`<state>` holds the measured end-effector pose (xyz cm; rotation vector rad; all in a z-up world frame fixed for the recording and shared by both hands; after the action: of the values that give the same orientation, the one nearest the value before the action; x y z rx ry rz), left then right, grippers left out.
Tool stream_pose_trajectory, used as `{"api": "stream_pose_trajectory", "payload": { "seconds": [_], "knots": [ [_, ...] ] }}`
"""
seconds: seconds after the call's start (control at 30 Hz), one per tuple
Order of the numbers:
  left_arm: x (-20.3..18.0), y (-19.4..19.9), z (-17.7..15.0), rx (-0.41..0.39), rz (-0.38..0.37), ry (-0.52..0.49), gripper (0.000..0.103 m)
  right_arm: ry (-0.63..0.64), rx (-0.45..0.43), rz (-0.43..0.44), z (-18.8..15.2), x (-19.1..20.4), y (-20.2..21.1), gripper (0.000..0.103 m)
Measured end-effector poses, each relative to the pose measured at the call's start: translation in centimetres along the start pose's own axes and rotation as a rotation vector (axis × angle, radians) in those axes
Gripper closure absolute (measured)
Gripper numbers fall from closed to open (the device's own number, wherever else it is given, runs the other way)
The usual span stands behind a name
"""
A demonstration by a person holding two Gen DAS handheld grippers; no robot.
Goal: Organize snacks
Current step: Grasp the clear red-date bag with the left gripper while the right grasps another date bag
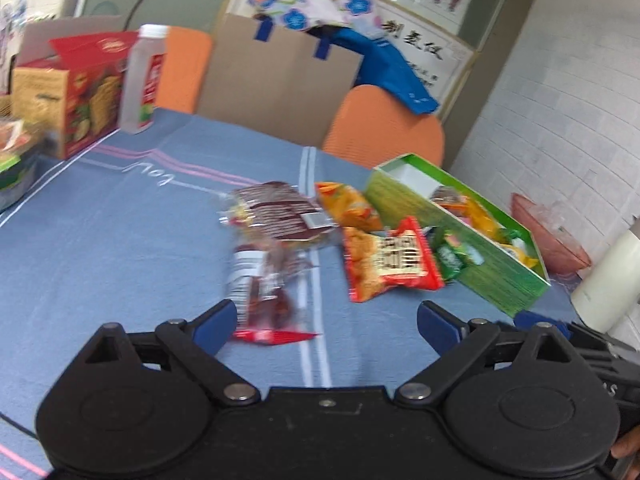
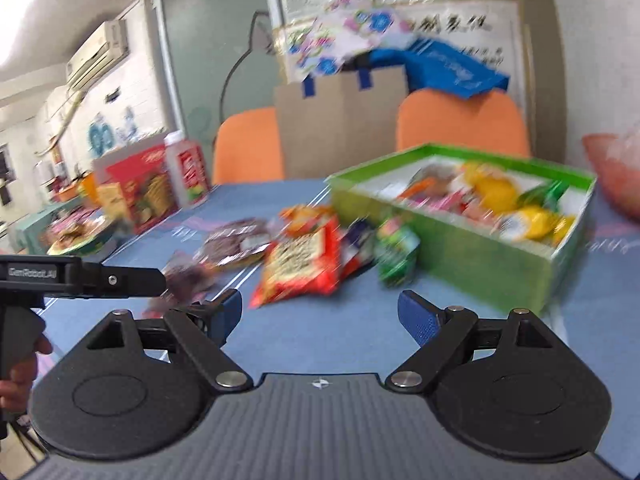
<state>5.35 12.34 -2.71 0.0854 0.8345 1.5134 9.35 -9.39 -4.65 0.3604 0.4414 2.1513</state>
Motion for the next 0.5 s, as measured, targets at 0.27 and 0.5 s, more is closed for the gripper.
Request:
{"api": "stream_pose_trajectory", "payload": {
  "seconds": [0.27, 0.5],
  "knots": [
    [3.1, -3.8, 2.9, 0.046, -0.052, 0.026, 0.0, 0.006, 0.0, 0.045, -0.7, 3.2, -0.5, 0.0],
    [1.4, -5.5, 0.3, 0.171, -0.157, 0.054, 0.042, 0.005, -0.018, 0.051, -1.5, 3.8, -0.5, 0.0]
  ]
}}
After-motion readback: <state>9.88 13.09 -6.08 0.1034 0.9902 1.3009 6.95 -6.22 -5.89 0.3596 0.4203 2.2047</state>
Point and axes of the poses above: each gripper's, at about its wrist camera, not at the fingertips, and y roughly against the way its jaws point, x to its left, z to its top, the point moved 4 cm from there along -y, roughly the way its jaws point, and after that the axes turned 6 degrees about y, right-handed, at the moved point
